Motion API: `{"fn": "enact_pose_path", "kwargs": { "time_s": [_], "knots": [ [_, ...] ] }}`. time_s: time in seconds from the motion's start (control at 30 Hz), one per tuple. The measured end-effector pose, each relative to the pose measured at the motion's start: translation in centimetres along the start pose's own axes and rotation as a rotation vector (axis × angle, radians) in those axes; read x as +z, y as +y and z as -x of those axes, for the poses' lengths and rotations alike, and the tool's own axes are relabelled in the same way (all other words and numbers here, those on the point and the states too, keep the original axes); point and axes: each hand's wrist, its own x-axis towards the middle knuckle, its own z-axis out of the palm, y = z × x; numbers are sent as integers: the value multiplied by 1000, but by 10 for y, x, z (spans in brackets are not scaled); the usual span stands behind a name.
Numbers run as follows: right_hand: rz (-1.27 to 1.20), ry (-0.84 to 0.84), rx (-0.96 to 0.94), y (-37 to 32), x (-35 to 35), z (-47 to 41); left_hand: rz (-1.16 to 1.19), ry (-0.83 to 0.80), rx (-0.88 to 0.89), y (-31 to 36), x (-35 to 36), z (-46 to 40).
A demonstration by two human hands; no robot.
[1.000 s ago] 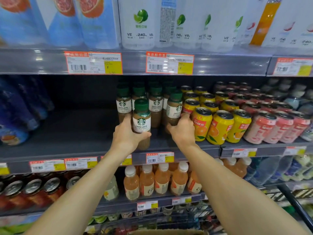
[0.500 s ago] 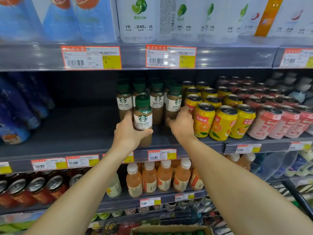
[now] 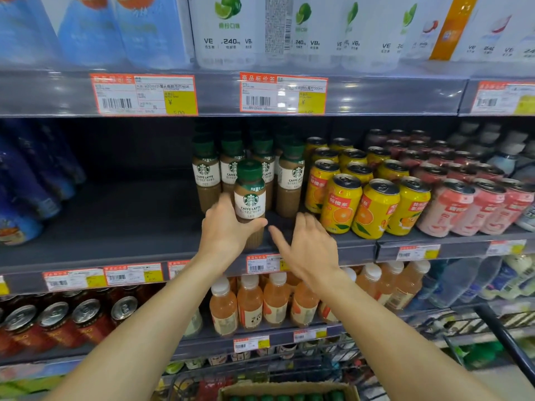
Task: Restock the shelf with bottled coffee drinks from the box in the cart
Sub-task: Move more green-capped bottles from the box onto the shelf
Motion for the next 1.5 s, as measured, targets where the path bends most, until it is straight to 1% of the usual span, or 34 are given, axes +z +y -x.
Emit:
{"fn": "enact_pose_path", "kwargs": {
  "time_s": [0.1,0.2,0.33,0.8,1.03,1.5],
  "knots": [
    [122,-4,-114,10,13,9,-16,-3,3,7,8,0],
    [160,-30,-139,13,14,9,-25,6,8,10,14,-4],
    [178,-74,-134,11,12,10,-41,9,7,9,22,-10],
    [146,-93,-114,10,15,11,-63,70,-9,16,45,-24],
    [137,-101,-107,10,14,9,-121,47,-45,23,47,-38],
    [140,-125,-104,9,14,10,-224,33,-41,28,51,-43]
  ]
}}
